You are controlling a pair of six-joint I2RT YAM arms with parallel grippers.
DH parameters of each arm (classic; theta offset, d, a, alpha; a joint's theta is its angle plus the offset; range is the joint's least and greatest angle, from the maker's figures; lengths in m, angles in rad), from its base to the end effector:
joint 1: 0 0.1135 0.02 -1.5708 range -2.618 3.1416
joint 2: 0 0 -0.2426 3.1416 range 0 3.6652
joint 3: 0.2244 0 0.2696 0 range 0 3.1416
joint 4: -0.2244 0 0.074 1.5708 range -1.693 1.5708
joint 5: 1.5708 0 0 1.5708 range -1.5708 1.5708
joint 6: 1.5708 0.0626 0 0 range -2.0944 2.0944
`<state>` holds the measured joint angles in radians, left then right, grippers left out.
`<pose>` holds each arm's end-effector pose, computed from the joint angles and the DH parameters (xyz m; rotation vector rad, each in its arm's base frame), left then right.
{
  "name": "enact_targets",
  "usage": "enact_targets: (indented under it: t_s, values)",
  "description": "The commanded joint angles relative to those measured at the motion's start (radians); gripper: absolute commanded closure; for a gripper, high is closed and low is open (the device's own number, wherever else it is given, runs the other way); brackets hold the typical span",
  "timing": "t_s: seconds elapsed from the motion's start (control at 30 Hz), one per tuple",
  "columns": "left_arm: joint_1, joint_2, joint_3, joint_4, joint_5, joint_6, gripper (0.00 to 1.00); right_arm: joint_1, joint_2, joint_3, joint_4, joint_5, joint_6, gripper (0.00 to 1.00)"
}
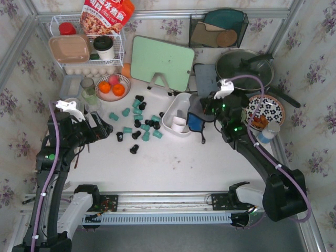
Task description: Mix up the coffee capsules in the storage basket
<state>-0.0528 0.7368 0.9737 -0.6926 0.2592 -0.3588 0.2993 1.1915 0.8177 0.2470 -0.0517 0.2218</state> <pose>0.2014 -0.0267 0.3373 -0.1472 2.0442 -0.5209 0.3165 0.1010 0.2815 -0.1055 1.7130 0.4321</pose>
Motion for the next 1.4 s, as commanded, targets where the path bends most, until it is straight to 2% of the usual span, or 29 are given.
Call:
enact_targets:
  t_s: [0.0, 0.27, 0.43, 0.67, 0.87, 1.13, 1.37]
  values:
    - [-0.001, 0.002, 0.0, 0.024, -0.008, 0.006, 0.0, 0.0, -0.02, 0.13, -0.067, 0.077, -0.084, 1.0]
    - [-0.001, -0.012, -0.002, 0.028, -0.003, 0.003, 0.0, 0.0, -0.129, 0.29, -0.107, 0.197, -0.128, 1.0]
    - [-0.003, -0.001, 0.0, 0.024, 0.002, -0.001, 0.0, 0.0, -0.253, 0.321, -0.141, 0.323, -0.178, 1.0]
    - [-0.022, -0.007, -0.004, 0.022, -0.019, 0.007, 0.0, 0.0, -0.52, 0.163, -0.12, 0.605, -0.143, 1.0]
    - [-0.034, -0.01, -0.004, 0.02, -0.037, 0.012, 0.0, 0.0, -0.682, 0.055, -0.21, 0.731, -0.096, 1.0]
    - [-0.051, -0.017, -0.006, 0.017, -0.055, 0.02, 0.0, -0.001, -0.734, 0.014, -0.402, 0.89, -0.018, 1.0]
    - [-0.06, -0.033, -0.008, 0.02, -0.061, 0.022, 0.0, 0.0, -0.774, -0.069, -0.424, 0.937, 0.043, 1.0]
